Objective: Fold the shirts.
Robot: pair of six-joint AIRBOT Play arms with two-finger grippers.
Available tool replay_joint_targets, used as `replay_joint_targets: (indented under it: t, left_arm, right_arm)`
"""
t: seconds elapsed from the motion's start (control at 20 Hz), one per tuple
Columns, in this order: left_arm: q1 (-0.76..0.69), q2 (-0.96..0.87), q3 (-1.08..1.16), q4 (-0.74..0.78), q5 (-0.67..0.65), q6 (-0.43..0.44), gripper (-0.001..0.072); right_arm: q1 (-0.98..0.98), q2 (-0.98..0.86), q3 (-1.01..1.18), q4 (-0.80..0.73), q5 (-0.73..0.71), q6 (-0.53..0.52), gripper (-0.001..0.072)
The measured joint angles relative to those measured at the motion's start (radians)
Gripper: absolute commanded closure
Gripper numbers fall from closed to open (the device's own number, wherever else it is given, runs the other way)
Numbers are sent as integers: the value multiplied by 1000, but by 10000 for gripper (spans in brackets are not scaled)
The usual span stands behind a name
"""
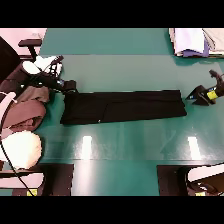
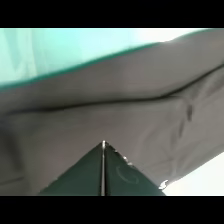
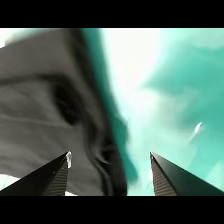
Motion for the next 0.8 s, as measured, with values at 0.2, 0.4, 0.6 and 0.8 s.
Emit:
replay_joint_targets:
  t: [0.2, 0.4, 0.6, 0.8]
  left_arm:
    - [-115, -25, 3, -9, 83, -58, 688]
    - [-230, -89, 35, -16, 159, -92, 688]
    - [-331, -203, 153, -28, 190, -103, 688]
    - [-403, -326, 285, -43, 187, -111, 688]
  right_arm:
    - [8, -41, -77, 126, 0, -44, 269]
    - [76, -70, -65, 151, -31, -65, 660]
    - [132, -30, 17, 175, -4, -69, 692]
    - [197, 80, 113, 193, 24, -37, 692]
